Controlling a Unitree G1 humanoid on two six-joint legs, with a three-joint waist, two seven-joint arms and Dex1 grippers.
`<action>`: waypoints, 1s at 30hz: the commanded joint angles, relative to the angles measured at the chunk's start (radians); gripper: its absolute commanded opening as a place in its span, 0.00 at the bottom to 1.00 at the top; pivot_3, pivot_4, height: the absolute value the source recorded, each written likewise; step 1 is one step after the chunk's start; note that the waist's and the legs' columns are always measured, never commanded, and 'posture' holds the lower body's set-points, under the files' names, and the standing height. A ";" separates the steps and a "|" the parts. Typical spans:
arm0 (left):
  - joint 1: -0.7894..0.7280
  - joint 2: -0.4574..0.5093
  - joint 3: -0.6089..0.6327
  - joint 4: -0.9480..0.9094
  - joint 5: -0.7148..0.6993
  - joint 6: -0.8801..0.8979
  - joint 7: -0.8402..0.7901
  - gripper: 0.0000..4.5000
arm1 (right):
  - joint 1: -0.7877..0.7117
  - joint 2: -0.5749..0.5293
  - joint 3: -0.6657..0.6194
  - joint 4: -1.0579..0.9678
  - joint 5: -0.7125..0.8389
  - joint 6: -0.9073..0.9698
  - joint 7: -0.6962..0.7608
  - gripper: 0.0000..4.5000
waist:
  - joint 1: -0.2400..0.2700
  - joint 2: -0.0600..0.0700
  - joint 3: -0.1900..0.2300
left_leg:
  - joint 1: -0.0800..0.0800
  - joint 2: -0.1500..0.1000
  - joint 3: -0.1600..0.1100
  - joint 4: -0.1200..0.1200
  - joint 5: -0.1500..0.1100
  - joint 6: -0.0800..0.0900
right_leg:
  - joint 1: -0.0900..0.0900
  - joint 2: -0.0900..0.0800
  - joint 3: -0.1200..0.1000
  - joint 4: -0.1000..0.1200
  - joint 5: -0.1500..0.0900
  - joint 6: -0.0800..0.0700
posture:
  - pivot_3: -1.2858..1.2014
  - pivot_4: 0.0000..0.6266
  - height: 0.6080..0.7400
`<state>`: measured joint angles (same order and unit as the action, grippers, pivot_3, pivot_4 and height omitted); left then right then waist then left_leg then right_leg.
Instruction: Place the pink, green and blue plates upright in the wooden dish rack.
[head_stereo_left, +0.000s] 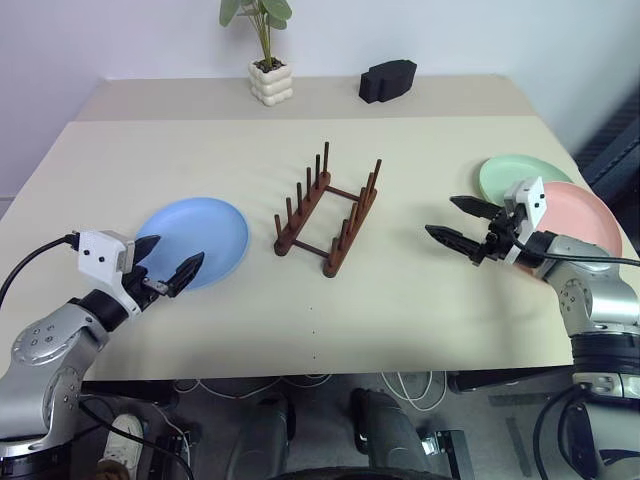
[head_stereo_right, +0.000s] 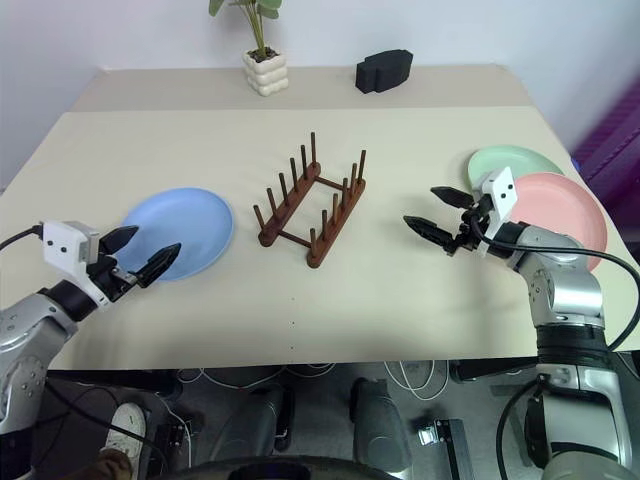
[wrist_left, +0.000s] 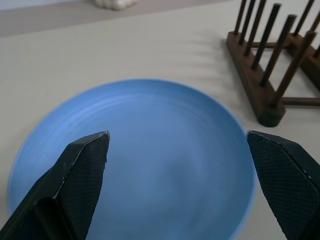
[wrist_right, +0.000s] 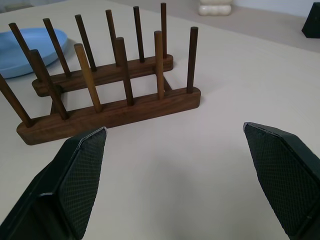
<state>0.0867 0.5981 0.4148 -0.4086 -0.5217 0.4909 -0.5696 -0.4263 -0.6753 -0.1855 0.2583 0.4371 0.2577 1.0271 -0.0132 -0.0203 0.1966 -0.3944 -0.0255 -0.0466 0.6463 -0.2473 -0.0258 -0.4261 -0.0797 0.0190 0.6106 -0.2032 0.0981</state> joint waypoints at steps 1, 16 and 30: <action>0.010 0.004 0.034 -0.033 -0.012 -0.016 0.003 1.00 | -0.032 0.004 -0.006 -0.009 0.000 -0.020 0.001 1.00 | 0.000 0.000 0.000 | 0.000 0.000 0.000 0.000 0.000 0.000 | 0.000 0.000 0.000 0.000 0.000 0.000 | 0.52 0.24 0.96; -0.016 0.033 -0.028 -0.123 -0.057 0.048 -0.005 1.00 | 0.003 0.016 0.009 -0.061 -0.006 0.009 -0.003 1.00 | 0.000 0.000 0.000 | 0.000 0.000 0.000 0.000 0.000 0.000 | 0.000 0.000 0.000 0.000 0.000 0.000 | 0.52 0.24 0.96; -0.275 0.042 -0.495 -0.106 0.026 0.158 -0.086 1.00 | 0.162 0.031 -0.026 -0.280 0.034 0.073 -0.075 1.00 | -0.001 0.000 0.000 | -0.001 0.000 0.001 0.001 0.000 0.000 | 0.000 0.000 0.001 0.000 0.000 0.000 | 0.52 0.24 0.96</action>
<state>-0.1741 0.6420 -0.0450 -0.5224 -0.5301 0.6525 -0.6506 -0.2686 -0.6444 -0.1763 0.0307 0.4472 0.3278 0.9647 -0.0138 -0.0201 0.1965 -0.3944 -0.0260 -0.0452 0.6468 -0.2475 -0.0255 -0.4260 -0.0793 0.0199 0.6106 -0.2033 0.0984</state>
